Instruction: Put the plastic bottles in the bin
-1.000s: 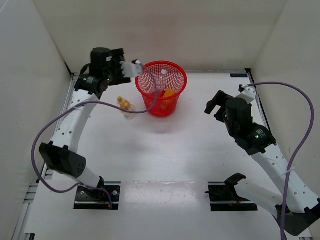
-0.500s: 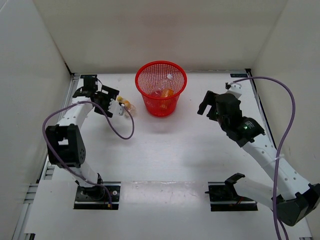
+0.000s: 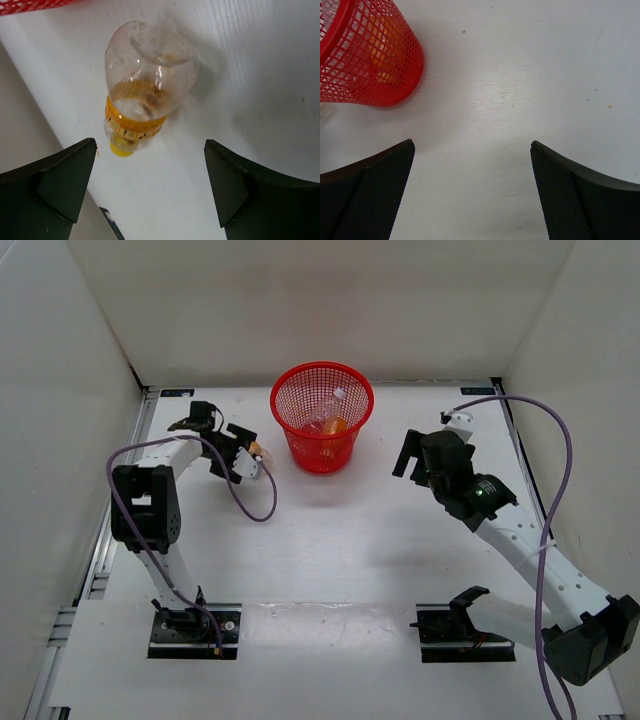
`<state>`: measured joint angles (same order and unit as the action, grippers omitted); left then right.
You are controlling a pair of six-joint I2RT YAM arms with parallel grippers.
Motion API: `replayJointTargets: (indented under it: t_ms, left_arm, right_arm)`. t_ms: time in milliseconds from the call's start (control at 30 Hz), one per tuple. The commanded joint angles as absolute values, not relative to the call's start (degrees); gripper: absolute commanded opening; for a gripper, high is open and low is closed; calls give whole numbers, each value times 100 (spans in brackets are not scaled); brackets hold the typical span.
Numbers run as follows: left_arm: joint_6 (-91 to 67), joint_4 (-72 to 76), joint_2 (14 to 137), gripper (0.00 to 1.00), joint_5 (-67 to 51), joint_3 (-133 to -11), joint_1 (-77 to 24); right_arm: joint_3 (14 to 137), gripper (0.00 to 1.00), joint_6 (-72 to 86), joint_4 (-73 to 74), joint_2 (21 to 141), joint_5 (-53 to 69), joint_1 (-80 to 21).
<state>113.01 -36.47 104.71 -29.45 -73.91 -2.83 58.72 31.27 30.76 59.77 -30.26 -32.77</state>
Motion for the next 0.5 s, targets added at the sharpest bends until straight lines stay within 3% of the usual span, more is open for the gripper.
replayJointTargets:
  t_ms: [0, 467]
  left_arm:
    - [13282, -3683, 10537, 100, -3190, -7794, -517]
    - [12735, -3630, 11355, 100, -2848, -8420, -817]
  right_arm:
    - [5977, 100, 2954, 2927, 6012, -3190, -3296]
    - [6038, 100, 2760, 2927, 6012, -3305, -3243]
